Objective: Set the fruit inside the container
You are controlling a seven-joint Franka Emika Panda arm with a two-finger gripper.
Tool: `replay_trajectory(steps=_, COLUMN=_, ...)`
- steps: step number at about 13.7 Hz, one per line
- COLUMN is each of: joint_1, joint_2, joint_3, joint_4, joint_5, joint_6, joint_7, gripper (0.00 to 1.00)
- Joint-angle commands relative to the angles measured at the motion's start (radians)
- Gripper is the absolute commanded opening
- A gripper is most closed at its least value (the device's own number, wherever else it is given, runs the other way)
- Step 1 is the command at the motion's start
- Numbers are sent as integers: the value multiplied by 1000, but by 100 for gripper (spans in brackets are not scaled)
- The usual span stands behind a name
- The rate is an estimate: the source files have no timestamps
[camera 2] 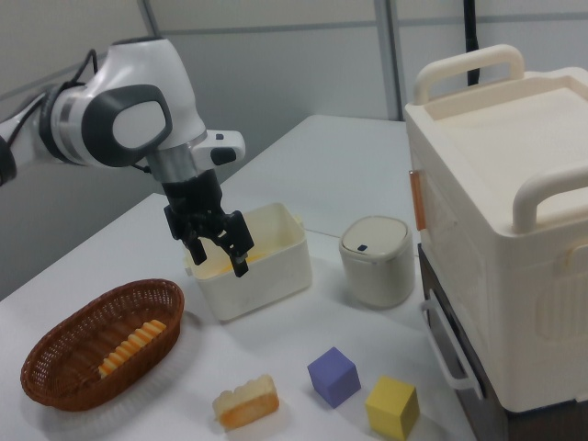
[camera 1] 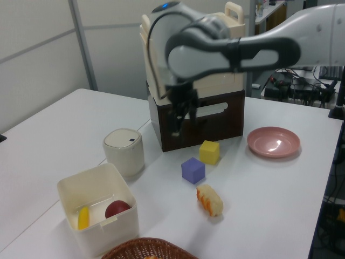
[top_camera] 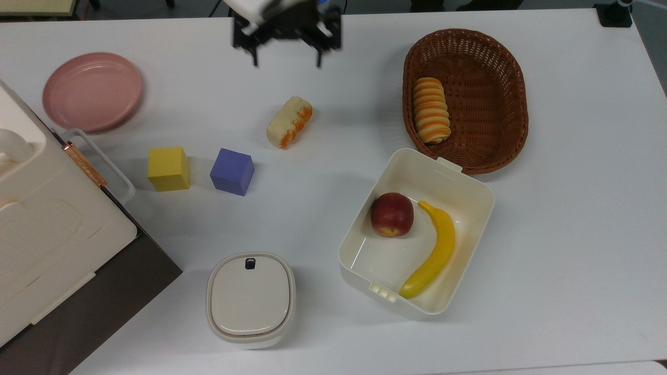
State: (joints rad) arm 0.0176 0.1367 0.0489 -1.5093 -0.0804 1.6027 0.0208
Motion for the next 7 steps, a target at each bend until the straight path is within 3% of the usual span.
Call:
replay_trajectory(steps=1, joint_1=-68, joint_2=-98, joint_3=6, joint_4=-58, joint_5=51, joint_6=-61, joint_7=-38, gripper=100)
replay_trajectory(steps=7, joint_1=-87, joint_2=-94, joint_3=-6, joint_4=-48, joint_5=51, joint_6=-61, joint_7=-47, gripper=100)
